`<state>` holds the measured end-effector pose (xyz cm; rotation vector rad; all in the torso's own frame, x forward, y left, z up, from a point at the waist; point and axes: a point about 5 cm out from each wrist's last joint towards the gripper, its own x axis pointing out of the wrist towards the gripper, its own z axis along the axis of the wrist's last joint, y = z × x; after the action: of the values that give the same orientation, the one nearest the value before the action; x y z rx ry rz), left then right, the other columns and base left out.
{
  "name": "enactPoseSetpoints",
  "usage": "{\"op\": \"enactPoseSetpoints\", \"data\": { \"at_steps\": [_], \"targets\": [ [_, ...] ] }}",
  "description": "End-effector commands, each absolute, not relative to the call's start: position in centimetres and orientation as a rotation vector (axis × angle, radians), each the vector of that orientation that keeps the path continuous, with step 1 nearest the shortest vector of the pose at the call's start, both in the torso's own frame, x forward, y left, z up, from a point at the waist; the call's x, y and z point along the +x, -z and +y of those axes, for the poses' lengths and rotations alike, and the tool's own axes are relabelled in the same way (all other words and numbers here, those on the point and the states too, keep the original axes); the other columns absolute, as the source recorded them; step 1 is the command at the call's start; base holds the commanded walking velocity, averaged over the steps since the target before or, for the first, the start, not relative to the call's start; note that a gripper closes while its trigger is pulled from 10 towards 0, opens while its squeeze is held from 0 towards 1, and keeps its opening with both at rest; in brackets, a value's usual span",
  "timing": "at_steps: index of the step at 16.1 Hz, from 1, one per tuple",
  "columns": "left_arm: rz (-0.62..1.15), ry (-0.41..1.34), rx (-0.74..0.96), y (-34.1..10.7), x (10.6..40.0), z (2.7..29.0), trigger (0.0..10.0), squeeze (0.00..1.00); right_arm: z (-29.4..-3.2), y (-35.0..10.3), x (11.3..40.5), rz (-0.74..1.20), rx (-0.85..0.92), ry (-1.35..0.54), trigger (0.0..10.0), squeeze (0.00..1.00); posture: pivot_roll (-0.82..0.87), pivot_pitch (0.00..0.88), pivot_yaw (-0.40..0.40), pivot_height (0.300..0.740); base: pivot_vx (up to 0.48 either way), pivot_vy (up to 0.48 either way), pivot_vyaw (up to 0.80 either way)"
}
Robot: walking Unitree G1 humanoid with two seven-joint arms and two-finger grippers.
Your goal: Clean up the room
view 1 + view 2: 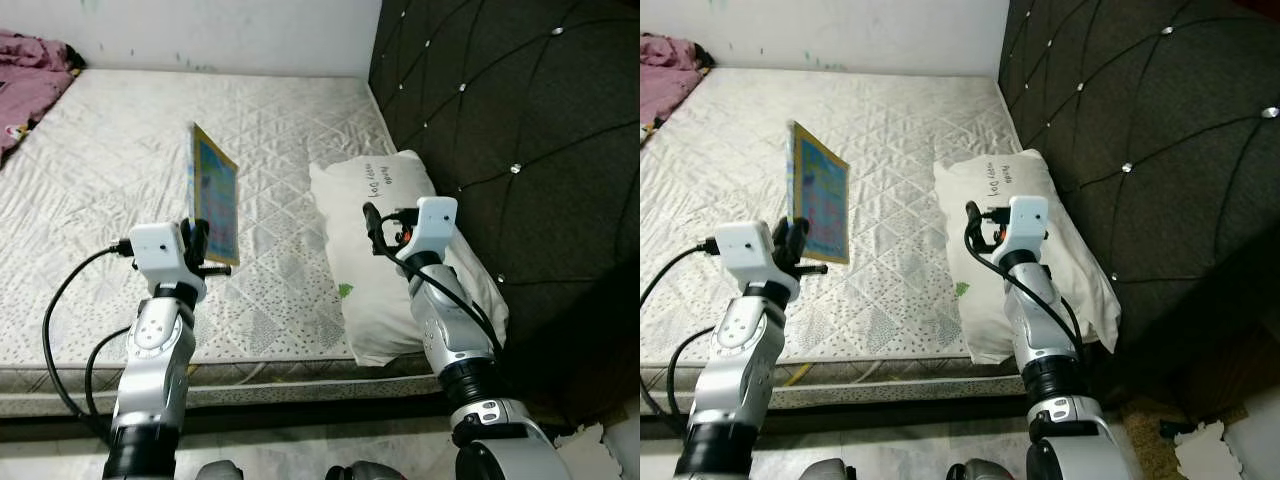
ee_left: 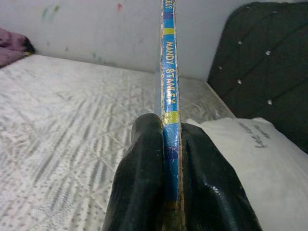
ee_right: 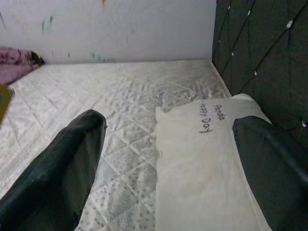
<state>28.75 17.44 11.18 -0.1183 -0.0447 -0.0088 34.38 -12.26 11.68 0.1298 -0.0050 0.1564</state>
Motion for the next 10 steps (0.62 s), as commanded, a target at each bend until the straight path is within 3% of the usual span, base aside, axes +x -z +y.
{"op": "enactPoseSetpoints", "data": {
  "at_steps": [1,6,10],
  "targets": [
    [-0.066,0.011,-0.114,-11.7,28.4,17.5,10.0,0.00,-12.4,-11.8,34.1,0.004,0.165,-0.148,10.0,0.00,-0.06,0.000,-0.038,0.740,0.000,0.000,0.00],
    [-0.045,0.002,-0.119,-11.4,27.2,17.7,10.0,0.00,-12.1,-10.9,32.3,0.042,0.196,-0.159,10.0,0.00,-0.07,0.000,-0.020,0.740,0.000,0.000,0.00],
    [-0.014,-0.040,-0.112,-10.6,25.1,18.5,10.0,0.00,-13.0,-10.5,30.3,0.048,0.040,-0.186,10.0,0.00,-0.05,0.030,-0.043,0.740,0.000,0.000,0.00]
  ]
}}
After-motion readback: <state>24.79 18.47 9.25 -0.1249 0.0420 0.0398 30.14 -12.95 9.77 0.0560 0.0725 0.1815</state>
